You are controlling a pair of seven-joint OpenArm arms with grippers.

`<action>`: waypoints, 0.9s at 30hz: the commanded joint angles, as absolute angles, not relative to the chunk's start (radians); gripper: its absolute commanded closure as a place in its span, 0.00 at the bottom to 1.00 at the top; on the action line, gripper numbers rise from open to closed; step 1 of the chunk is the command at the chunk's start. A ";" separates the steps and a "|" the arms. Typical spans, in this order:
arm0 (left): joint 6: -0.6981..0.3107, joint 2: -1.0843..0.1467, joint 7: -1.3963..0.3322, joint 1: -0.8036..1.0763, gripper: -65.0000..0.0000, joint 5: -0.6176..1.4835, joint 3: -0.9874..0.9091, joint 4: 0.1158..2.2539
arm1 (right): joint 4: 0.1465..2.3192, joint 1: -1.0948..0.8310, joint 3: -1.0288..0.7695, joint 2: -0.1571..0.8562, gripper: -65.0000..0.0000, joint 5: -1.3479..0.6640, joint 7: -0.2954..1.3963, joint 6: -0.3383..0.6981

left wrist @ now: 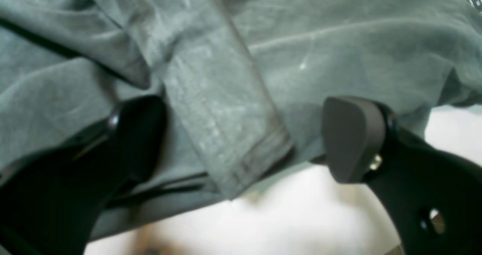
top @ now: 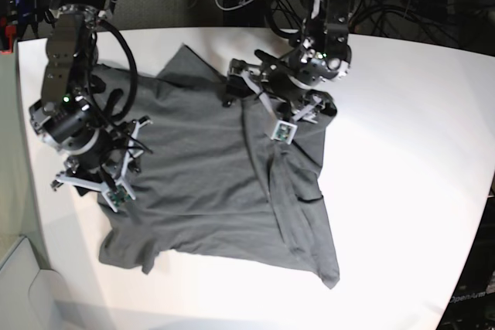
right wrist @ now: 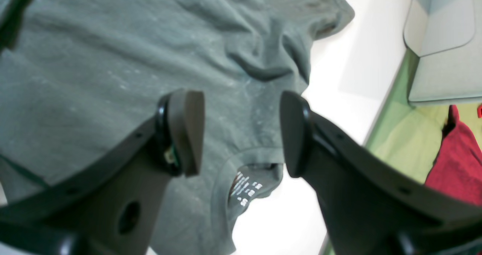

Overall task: Layout the t-shirt on the table in an organized manner, then fold the t-shirt properly
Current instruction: 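Move the left gripper to the shirt's middle and grasp the fabric, then pull the grasped fabric with the left gripper toward the shirt's edge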

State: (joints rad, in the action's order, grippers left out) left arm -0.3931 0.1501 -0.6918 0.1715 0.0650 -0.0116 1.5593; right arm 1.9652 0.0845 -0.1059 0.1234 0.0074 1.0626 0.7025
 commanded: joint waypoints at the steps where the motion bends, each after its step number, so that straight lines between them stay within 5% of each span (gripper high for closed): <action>1: -0.398 0.157 -0.671 0.160 0.00 0.081 -0.008 1.577 | 1.977 0.101 -0.108 0.128 0.49 0.001 1.044 0.698; 7: -0.404 0.157 -0.671 0.143 0.00 0.081 -0.007 1.578 | 1.975 0.101 -0.108 0.128 0.49 0.001 1.044 0.698; 12: -0.397 0.157 -0.671 0.140 0.69 0.081 -0.008 1.587 | 1.975 0.101 -0.108 0.128 0.49 0.001 1.044 0.698; 15: -0.397 0.157 -0.671 0.137 0.92 0.082 -0.012 1.587 | 1.975 0.101 -0.108 0.128 0.49 0.001 1.044 0.698; 27: -0.395 0.157 -0.682 0.139 1.00 0.194 -0.016 1.685 | 1.974 0.101 -0.108 0.127 0.49 0.001 1.044 0.698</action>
